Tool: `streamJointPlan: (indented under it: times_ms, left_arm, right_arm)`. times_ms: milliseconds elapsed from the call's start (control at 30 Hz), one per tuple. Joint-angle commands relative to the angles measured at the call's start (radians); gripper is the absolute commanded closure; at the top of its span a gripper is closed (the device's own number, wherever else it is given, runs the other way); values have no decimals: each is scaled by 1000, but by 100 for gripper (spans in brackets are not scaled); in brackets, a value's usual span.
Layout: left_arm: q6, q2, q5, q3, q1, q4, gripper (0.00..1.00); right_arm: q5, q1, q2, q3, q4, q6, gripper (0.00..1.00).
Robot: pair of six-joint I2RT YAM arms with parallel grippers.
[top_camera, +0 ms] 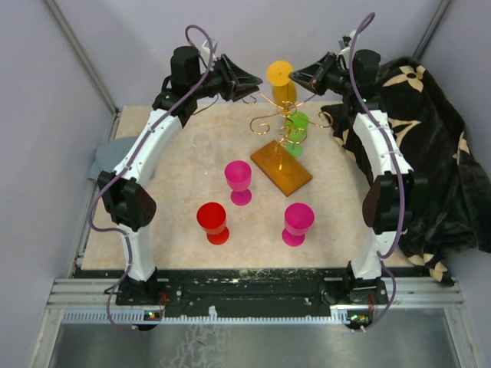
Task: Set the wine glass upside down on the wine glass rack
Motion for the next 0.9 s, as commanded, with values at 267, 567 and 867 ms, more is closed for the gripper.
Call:
streamJointPlan:
  times_ms: [267, 567, 867]
  left_arm:
    - [23, -43, -6, -4, 4, -5, 60]
    - [23, -38, -11, -2, 4, -5, 60]
    - [21, -40, -14, -2, 4, -5, 60]
  right_arm:
    - [-17, 5, 42, 75, 151, 47, 100]
    - [-52, 34, 80, 131, 136, 36, 100]
    - [-57, 48, 48, 106, 113, 22, 100]
